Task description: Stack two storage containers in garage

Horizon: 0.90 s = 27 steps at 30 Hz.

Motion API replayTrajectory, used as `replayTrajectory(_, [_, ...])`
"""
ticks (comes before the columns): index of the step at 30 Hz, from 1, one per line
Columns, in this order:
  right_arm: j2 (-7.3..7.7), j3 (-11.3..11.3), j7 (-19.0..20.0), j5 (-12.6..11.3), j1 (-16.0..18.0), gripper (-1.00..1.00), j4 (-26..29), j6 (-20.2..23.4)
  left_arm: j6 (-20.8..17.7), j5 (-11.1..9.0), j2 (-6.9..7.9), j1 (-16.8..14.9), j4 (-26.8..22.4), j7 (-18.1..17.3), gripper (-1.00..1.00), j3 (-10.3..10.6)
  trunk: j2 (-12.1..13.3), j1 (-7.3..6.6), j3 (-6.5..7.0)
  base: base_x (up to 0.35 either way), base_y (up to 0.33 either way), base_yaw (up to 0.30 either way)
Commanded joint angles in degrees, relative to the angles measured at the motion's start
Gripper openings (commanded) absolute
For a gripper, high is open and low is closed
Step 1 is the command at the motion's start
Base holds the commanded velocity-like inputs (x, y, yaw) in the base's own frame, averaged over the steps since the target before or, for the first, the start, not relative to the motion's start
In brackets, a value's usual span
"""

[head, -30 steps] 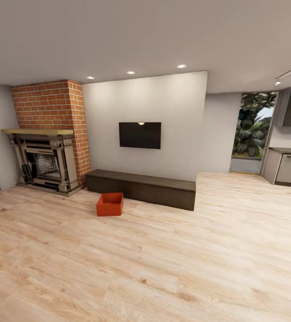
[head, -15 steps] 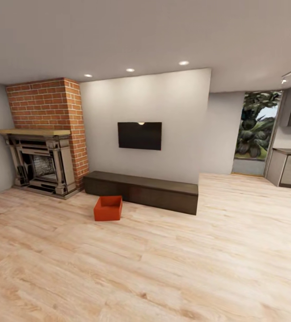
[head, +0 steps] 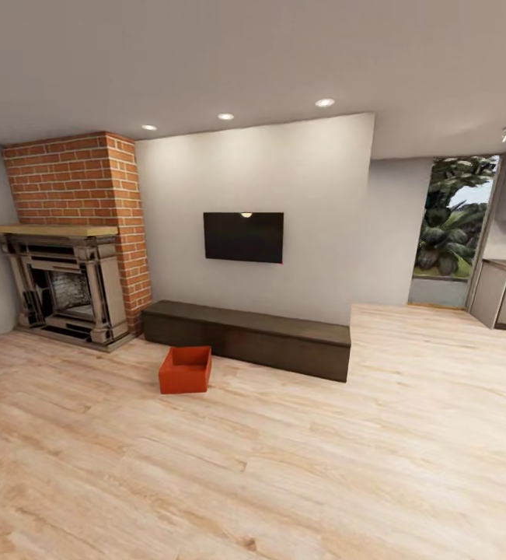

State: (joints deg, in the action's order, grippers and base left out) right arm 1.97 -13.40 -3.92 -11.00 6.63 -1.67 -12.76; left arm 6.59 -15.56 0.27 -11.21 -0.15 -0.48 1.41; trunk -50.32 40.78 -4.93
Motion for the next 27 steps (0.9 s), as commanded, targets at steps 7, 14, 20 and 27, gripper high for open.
replayTrajectory(7, [0.05, -0.5, 0.0, -0.5, 0.1, 1.0, -0.2, -0.3, 0.2, -0.4, 0.0, -0.1, 0.1, 0.0, 1.0, 0.2, -0.1, 0.04, -0.09, 0.323, 0.06, 0.224])
replayTrajectory(14, [0.05, -0.5, 0.0, -0.5, 0.1, 1.0, -0.2, -0.3, 0.2, -0.4, 0.0, -0.1, 0.1, 0.0, 1.0, 0.2, -0.1, 0.04, -0.09, 0.32, 0.133, 0.267])
replayTrajectory(20, [0.05, -0.5, 0.0, -0.5, 0.1, 1.0, -0.2, -0.3, 0.2, -0.4, 0.0, -0.1, 0.1, 0.0, 1.0, 0.2, -0.1, 0.04, -0.09, 0.316, 0.149, 0.268])
replayTrajectory(27, [0.05, -0.5, 0.0, -0.5, 0.1, 1.0, -0.2, -0.3, 0.2, -0.4, 0.0, -0.1, 0.1, 0.0, 1.0, 0.2, -0.1, 0.04, -0.09, 0.314, 0.16, 0.266])
